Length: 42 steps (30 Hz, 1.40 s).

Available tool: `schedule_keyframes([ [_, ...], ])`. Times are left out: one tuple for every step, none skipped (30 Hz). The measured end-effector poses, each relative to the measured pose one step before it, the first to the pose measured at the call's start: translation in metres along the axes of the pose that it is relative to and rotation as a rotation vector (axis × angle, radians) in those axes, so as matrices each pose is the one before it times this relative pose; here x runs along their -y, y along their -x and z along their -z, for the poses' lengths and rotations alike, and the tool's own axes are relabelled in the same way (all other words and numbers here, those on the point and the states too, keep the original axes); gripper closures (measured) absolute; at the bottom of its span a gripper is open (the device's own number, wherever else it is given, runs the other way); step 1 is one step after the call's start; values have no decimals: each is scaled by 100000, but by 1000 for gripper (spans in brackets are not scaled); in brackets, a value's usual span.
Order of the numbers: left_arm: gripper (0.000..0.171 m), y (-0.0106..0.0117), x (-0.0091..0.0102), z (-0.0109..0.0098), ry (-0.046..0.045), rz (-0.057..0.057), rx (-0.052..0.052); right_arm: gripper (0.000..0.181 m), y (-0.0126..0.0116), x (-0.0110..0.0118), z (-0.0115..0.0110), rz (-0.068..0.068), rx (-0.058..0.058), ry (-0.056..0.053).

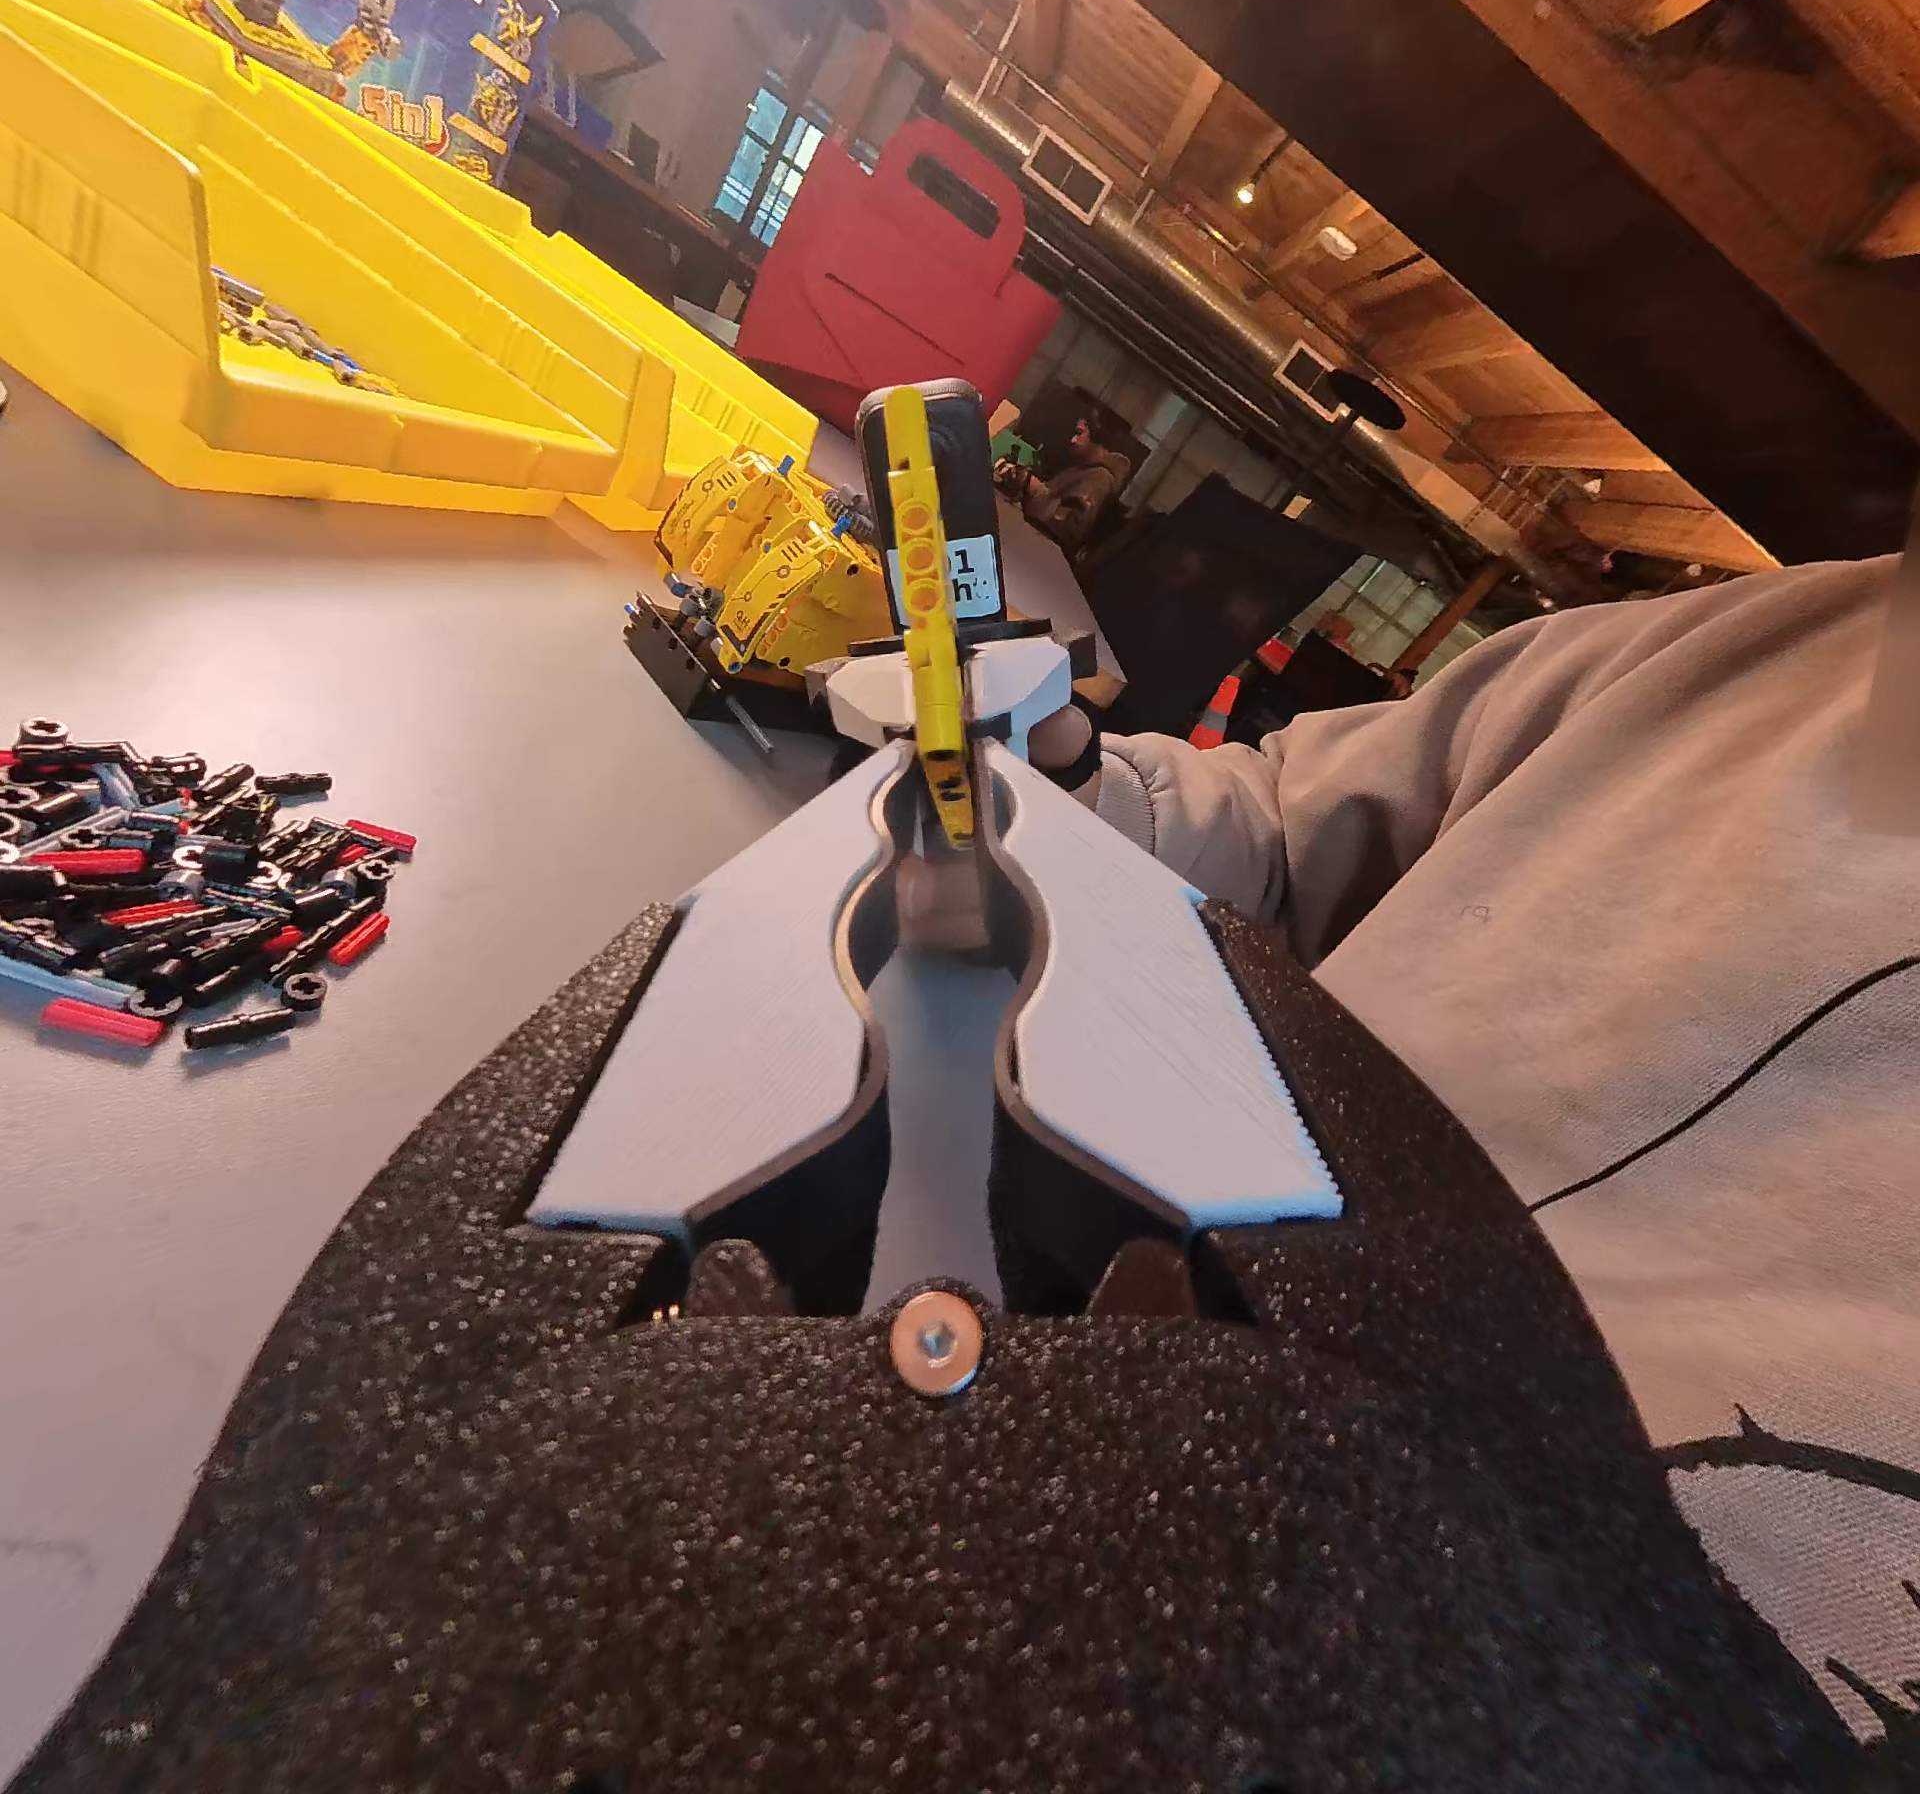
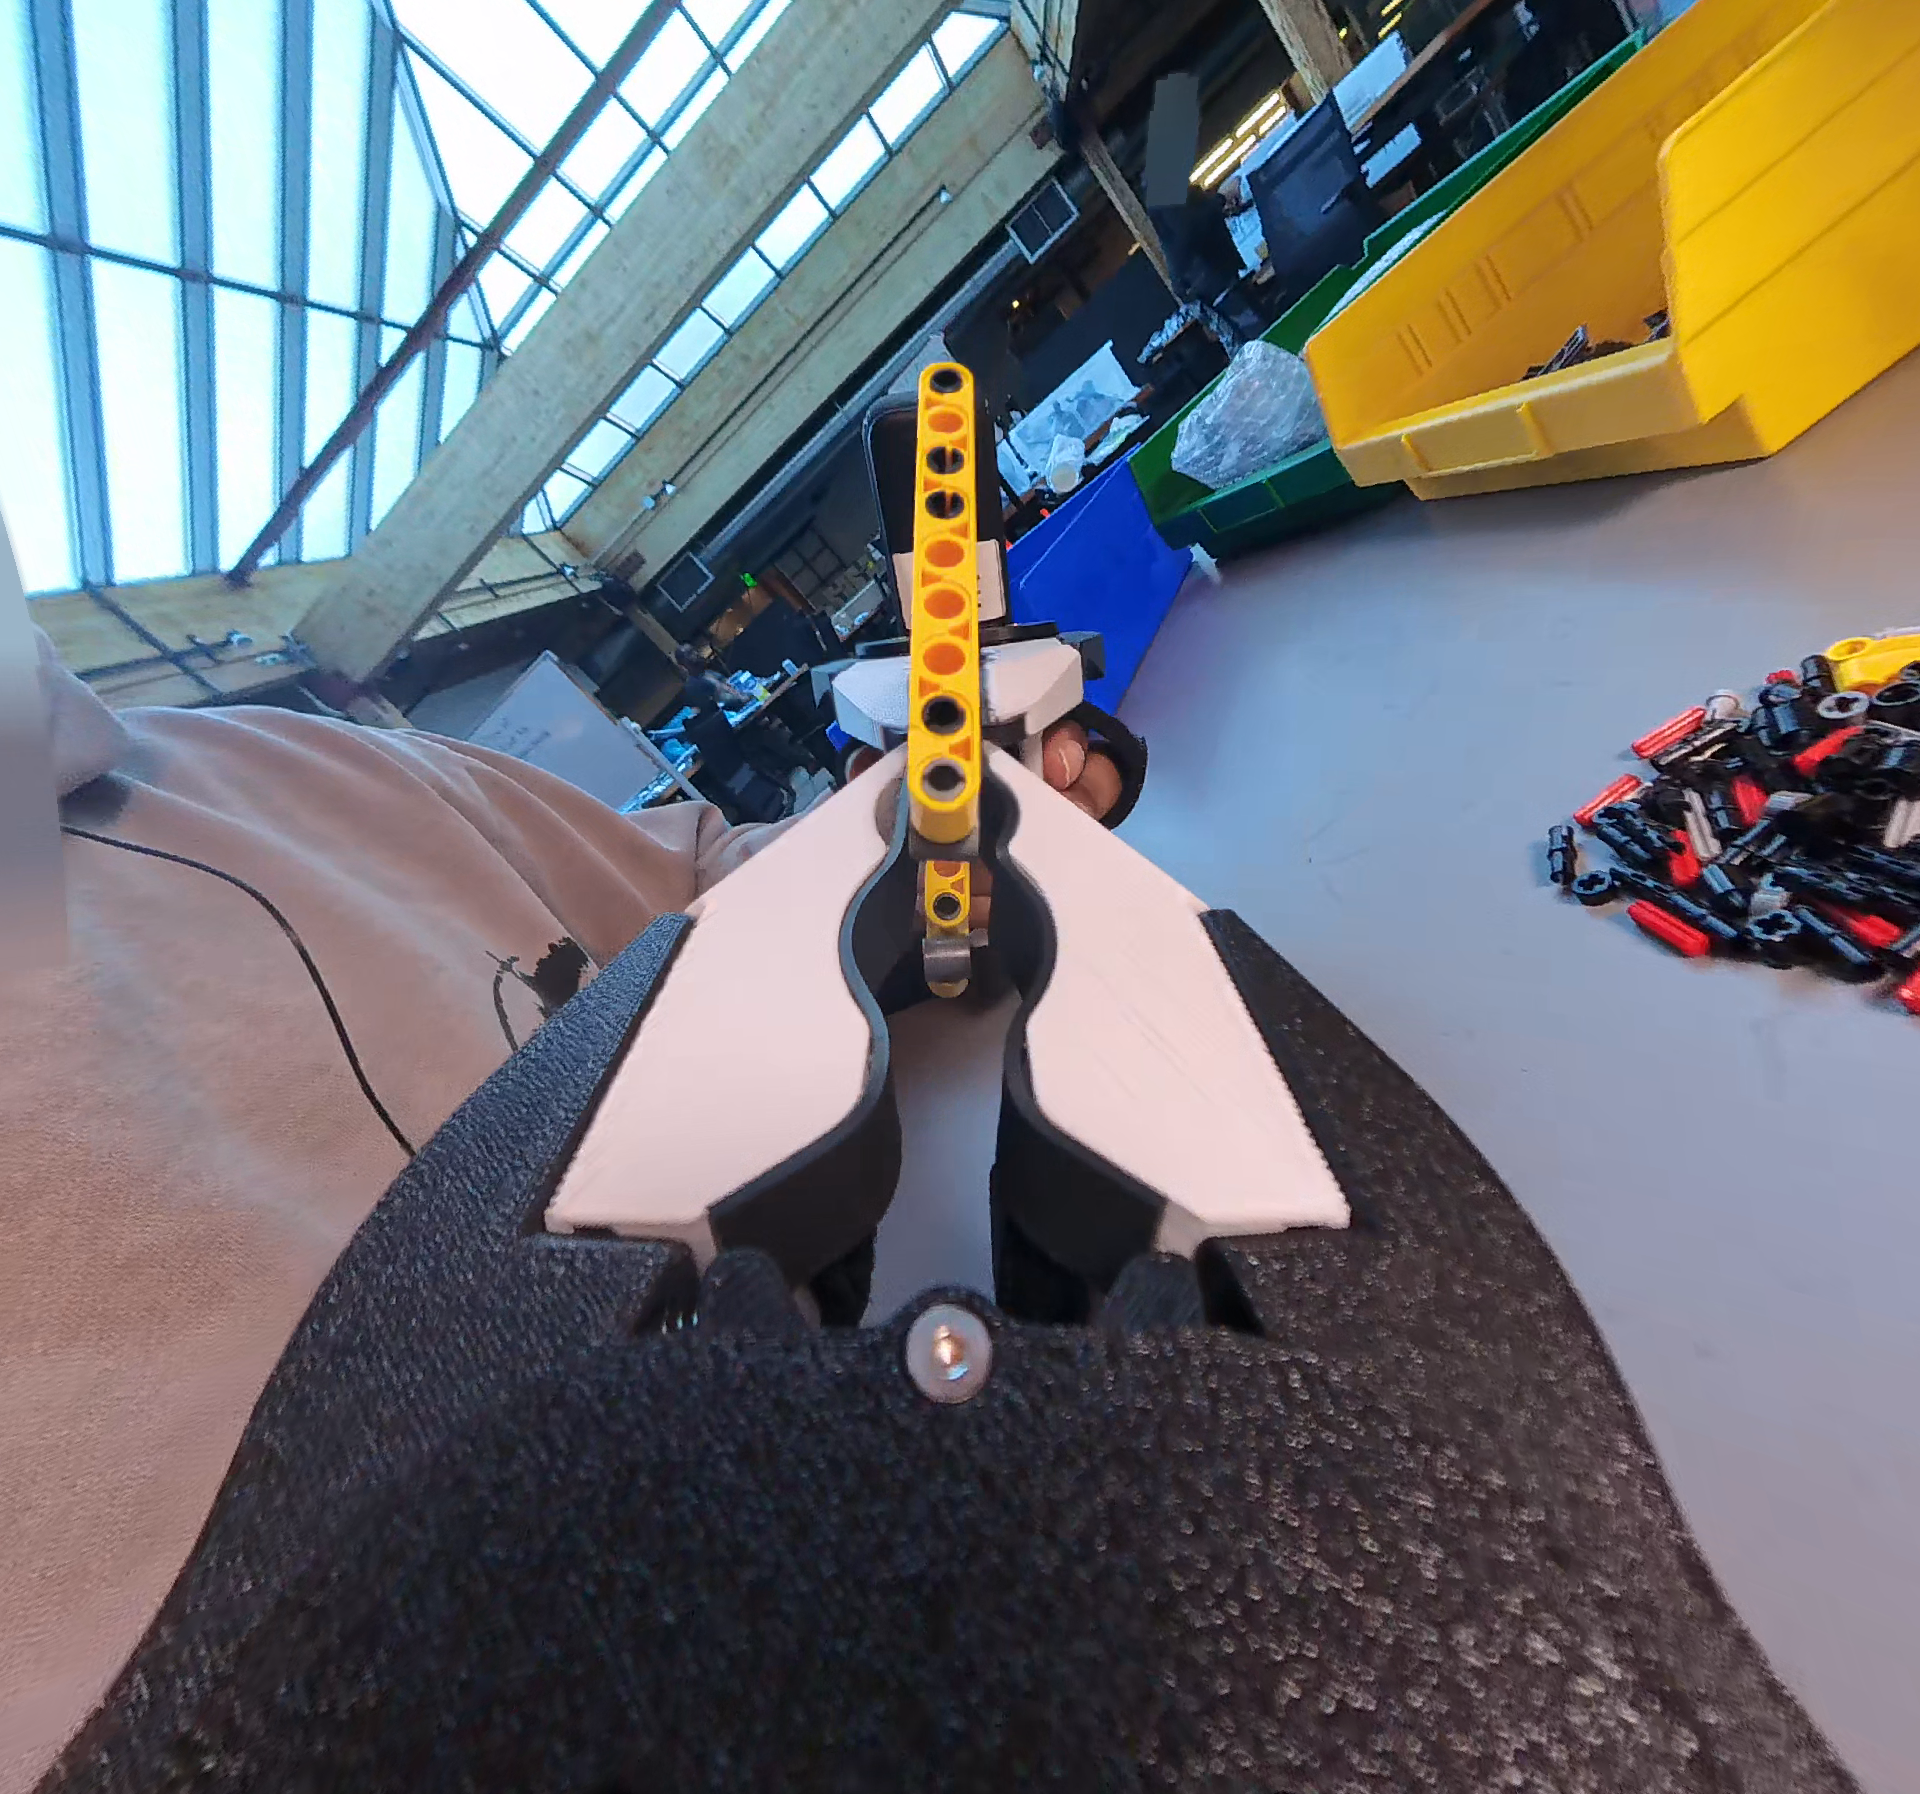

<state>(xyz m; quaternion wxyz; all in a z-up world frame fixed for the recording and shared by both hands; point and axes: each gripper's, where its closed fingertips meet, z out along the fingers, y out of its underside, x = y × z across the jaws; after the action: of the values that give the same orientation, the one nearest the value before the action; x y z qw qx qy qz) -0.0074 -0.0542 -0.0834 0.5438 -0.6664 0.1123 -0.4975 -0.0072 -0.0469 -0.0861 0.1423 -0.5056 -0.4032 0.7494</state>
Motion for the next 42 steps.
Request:
schedule_keyframes([
  [165, -61, 77, -1, -256, -738, 81, 173, -29, -111, -65, 937, -337, 588],
  [165, -19, 15, 15, 371, -956, 228, 173, 11, -114, -58, 408, -155, 669],
  [165, -50, -60, 42, 1240, -991, -35, 173, -7, -146, -28, 734, -162, 1063],
  [165, -18, -89, 54, 1484, -1725, 473, 173, -54, -148, 21, 1685, -678, 1429],
  [166, -85, -138, 93, 2074, -2104, 134, 168, -166, 1, 108, 2664, -1785, 1017],
  [166, -144, -60, 149, 1748, -2030, -132, 156, -179, 249, 244, 2653, -1769, 8],
  [166, -65, -18, 190, 1344, -1771, 376, 146, -20, 316, 340, 2326, -482, -19],
  [166, -48, -167, 175, 2175, -1249, 280, 137, 104, 209, 341, 2907, 267, 901],
  [166, -128, -390, 85, 3297, -837, -522, 133, 79, 46, 291, 4210, -338, 1745],
  [165, -94, -373, -36, 2702, -954, -64, 132, 47, -213, 114, 5437, -1179, 3072],
  [165, -196, -455, -174, 3047, -612, -673, 132, 201, -462, -103, 5774, -500, 4096],
  [165, -177, -513, -251, 3498, -543, -558, 132, 357, -572, -290, 4807, 141, 4221],
  [165, -57, -310, -232, 1854, -1322, 639, 138, 488, -459, -373, 3829, 806, 2943],
  [165, -270, -266, -199, 1675, -704, -832, 144, 377, -337, -376, 2327, 230, 1650],
  [165, -300, -247, -159, 1534, -263, -1210, 154, 298, -212, -280, 1215, 359, 506],
  [165, -55, -210, -124, 1178, -448, 343, 167, 233, 53, -117, 514, 550, -1216],
  [165, -57, -48, -44, 274, -642, 175, 172, 150, 302, 22, -404, 598, -2703],
  [165, -35, 99, 58, -439, -81, 99, 174, 158, 85, 15, -1473, 1616, -920],
  [165, -4, 63, 40, -447, -764, 292, 174, 136, 9, -6, -1902, 1814, -296],
  [165, -12, 138, 36, -1263, -1007, 275, 174, 34, 50, 9, -1026, 910, -558],
  [165, -76, 256, 34, -2084, -447, -240, 175, -32, 176, 28, -477, 139, -1351],
  [165, -67, 299, 40, -2082, 538, -406, 174, 0, 234, 40, -824, 281, -1798],
  [165, -101, 176, 31, -1154, 748, -827, 174, 85, 196, 7, -1685, 911, -1480],
  [165, -53, 168, -1, -1094, 350, -410, 174, 55, 99, -27, -1350, 646, -944],
  [165, -56, 188, -42, -1438, 272, -306, 174, 18, -143, -87, -517, 352, 551],
  [165, -60, -10, -75, 14, 92, -324, 174, 86, -161, -98, 175, 643, 617],
  [165, 11, 166, 13, -927, -517, 404, 174, 86, 118, -13, -419, 567, -1137],
  [165, -9, 178, 12, -313, -507, 512, 175, 62, 160, 1, -1236, 728, -1049],
  [166, -111, 280, 36, -513, -1404, 489, 175, 79, 232, -10, -370, 555, -1377],
  [166, -157, 510, 59, -1665, -1838, 828, 175, 153, 404, -42, 747, 135, -2126],
  [166, -329, 567, 91, -1487, -1603, -329, 175, 349, 564, -78, 545, 995, -3009],
  [166, -168, 369, 108, -511, -2037, 317, 176, 266, 414, -104, 60, 790, -2122],
  [166, -64, 228, 82, -603, -185, -87, 176, 65, 276, -58, 1249, -74, -1020],
  [167, -185, 142, 66, -220, 272, -1136, 176, 122, 201, -15, -171, 1018, -253],
  [167, -121, 41, 75, 539, -1089, -56, 176, 144, 86, -2, 581, 862, 267],
  [167, -102, -26, 80, 624, -1094, -56, 176, 93, -10, 24, 1799, 174, 954],
  [166, 41, 344, 406, -2173, 410, -291, 176, 40, 156, 112, 359, 197, -278],
  [167, 1344, 1888, 2343, -10980, 4582, 4121, 177, -573, 1864, 1454, -3276, -1097, -10381],
  [167, 1991, 2481, 3148, -12268, 3041, 6836, 179, -1798, 2977, 2844, -4746, -6767, -13242],
  [167, 926, 879, 1022, -2296, -2590, 3905, 178, -746, 529, 1156, 7263, -6104, 130],
  [166, -550, -1588, -1294, 8385, -6508, -1430, 176, 1523, -2345, -1327, 4146, 3613, 9682],
  [165, -1000, -1966, -1906, 9028, -3684, -3850, 176, 1905, -1726, -1975, 2752, 6257, 5325],
])
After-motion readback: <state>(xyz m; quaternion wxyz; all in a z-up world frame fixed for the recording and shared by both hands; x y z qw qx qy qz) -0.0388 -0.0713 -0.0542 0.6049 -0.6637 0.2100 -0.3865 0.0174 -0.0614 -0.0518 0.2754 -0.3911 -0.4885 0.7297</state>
